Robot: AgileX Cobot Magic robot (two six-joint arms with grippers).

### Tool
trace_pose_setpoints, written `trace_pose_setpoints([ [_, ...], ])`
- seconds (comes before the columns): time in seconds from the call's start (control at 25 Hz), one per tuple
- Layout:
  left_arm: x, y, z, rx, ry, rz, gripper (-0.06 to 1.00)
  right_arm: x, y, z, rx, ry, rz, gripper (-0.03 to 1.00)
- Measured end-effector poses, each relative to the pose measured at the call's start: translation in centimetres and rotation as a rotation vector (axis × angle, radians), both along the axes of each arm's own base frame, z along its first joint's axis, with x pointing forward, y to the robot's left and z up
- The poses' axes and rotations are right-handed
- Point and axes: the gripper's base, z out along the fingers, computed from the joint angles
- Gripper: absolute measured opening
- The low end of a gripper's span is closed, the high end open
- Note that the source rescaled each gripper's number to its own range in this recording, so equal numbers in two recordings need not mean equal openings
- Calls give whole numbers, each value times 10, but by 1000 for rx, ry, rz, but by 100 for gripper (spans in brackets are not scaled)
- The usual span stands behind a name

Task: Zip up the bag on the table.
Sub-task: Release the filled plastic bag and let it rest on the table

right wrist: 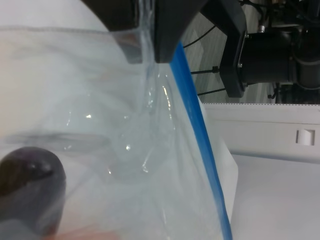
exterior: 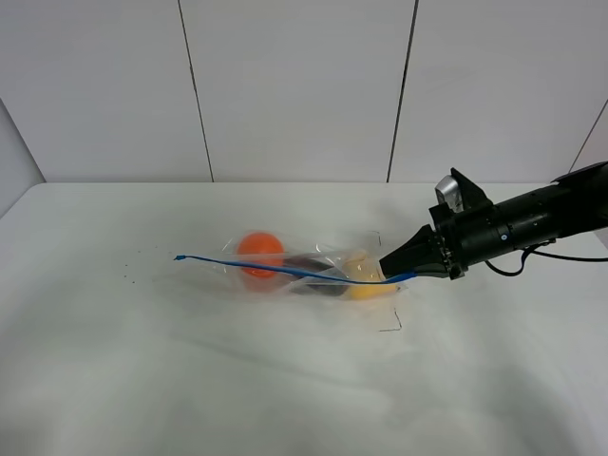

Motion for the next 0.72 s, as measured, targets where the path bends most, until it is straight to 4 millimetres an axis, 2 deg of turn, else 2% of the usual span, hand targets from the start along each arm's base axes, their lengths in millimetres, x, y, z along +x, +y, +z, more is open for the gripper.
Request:
trace_pose_setpoints([
  [0.4, -18, -2, -10, 5, -40, -8, 100, 0, 0, 0, -1, -2, 0, 0],
  [0.72, -19, 1, -10, -18, -43, 38, 100, 0, 0, 0, -1, -5, 2, 0],
])
